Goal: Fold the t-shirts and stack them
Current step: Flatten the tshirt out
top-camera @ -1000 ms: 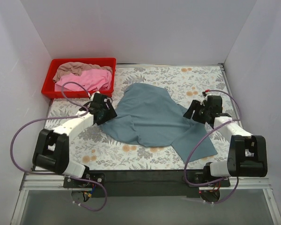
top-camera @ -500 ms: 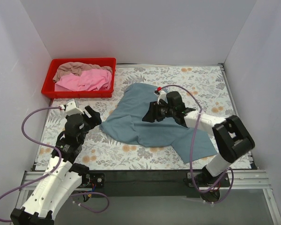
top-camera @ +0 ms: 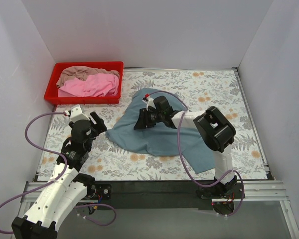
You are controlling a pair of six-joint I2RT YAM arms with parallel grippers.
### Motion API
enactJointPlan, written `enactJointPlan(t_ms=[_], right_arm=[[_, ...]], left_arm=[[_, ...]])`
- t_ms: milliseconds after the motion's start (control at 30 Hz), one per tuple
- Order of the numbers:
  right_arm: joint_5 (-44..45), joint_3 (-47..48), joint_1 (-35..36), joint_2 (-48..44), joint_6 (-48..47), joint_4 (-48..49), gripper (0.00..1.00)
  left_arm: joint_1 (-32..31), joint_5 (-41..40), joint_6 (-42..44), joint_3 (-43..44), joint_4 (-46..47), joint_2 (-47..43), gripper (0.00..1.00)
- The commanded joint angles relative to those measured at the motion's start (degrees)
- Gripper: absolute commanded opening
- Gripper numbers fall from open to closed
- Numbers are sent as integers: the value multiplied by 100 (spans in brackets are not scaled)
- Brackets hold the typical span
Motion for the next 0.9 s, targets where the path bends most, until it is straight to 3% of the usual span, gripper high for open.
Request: enactJointPlan(t_ms=[0, 167, 200, 233, 400, 533, 733, 867], right_arm=[[-153, 344, 108, 264, 116, 250, 53], [-223, 458, 213, 396, 125, 242, 31], [-276, 432, 283, 240, 107, 233, 6], [-285, 362, 353, 64, 72, 233, 1], [-320, 63, 643, -455, 37, 206, 1], [-180, -420, 1494, -1071, -51, -144, 1], [119, -52, 2514, -976, -472, -1679, 2], [-91, 378, 2955, -843, -754, -2375, 33]], left_arm=[[29, -174, 98, 3, 76, -28, 69], [20, -165, 115, 3, 84, -10, 68], [20, -182, 107, 3, 84, -19, 68], [29, -191, 107, -6, 84, -10, 68], [20, -218, 107, 3, 84, 8, 68], [29, -384, 46, -6, 32, -36, 67], [20, -841, -139, 56, -162, -98, 67], [29, -859, -157, 47, -162, -159, 66]])
